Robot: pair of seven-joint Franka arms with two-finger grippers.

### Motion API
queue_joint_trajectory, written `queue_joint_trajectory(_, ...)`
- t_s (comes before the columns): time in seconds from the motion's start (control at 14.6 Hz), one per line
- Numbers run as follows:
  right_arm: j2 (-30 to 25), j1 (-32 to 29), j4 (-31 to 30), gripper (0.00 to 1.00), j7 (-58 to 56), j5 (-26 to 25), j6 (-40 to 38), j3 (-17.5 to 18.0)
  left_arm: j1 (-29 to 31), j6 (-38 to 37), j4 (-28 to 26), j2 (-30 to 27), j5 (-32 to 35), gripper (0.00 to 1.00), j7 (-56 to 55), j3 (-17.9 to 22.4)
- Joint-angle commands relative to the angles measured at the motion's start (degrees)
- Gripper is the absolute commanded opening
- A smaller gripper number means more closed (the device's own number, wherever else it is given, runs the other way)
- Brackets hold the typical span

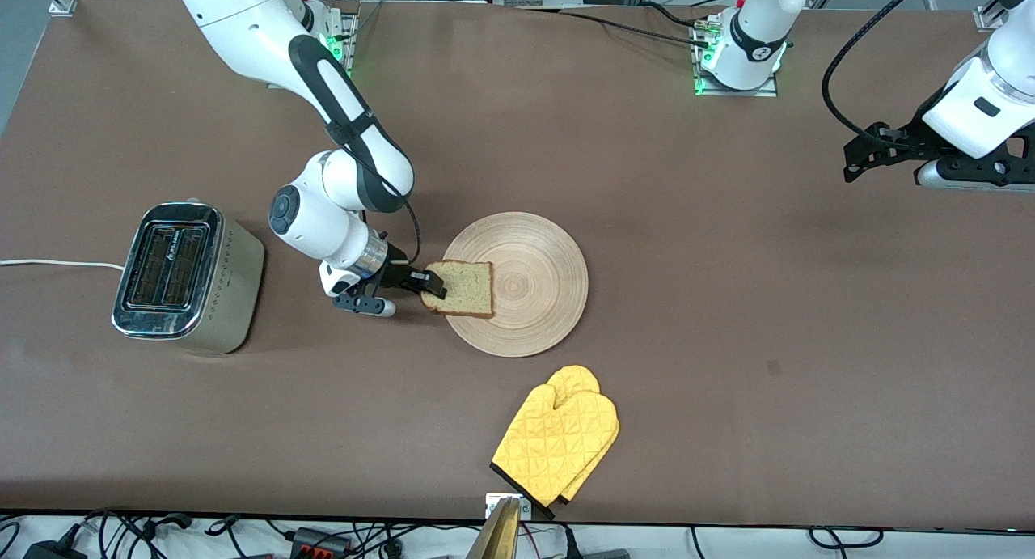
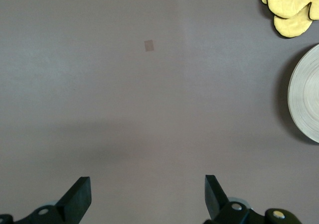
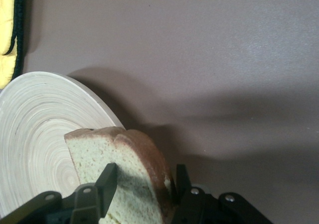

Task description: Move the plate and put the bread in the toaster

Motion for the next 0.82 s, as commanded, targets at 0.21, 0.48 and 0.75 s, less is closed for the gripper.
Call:
queue_joint_trajectory(0.21,-1.00,-0.52,2.08,0.24,-0.86,2.17,-5.96,0.02,-0.51,-1.10,1.42,-0.10,1.09,1.00,0.60,0.08)
queue_joint_trajectory(0.48,-2.05,-0.79,2.34,0.22,-0.42,4.81,-8.00,-0.06,-1.04,-1.19,1.51,-0.02,1.09,1.00,0.51,-0.27)
queue_joint_trajectory(0.75,-3.54,-0.62,2.43,0.00,0.54,4.81,-8.79,0.02,-1.04,-1.28,1.51,-0.01,1.09,1.00,0.42,-0.27)
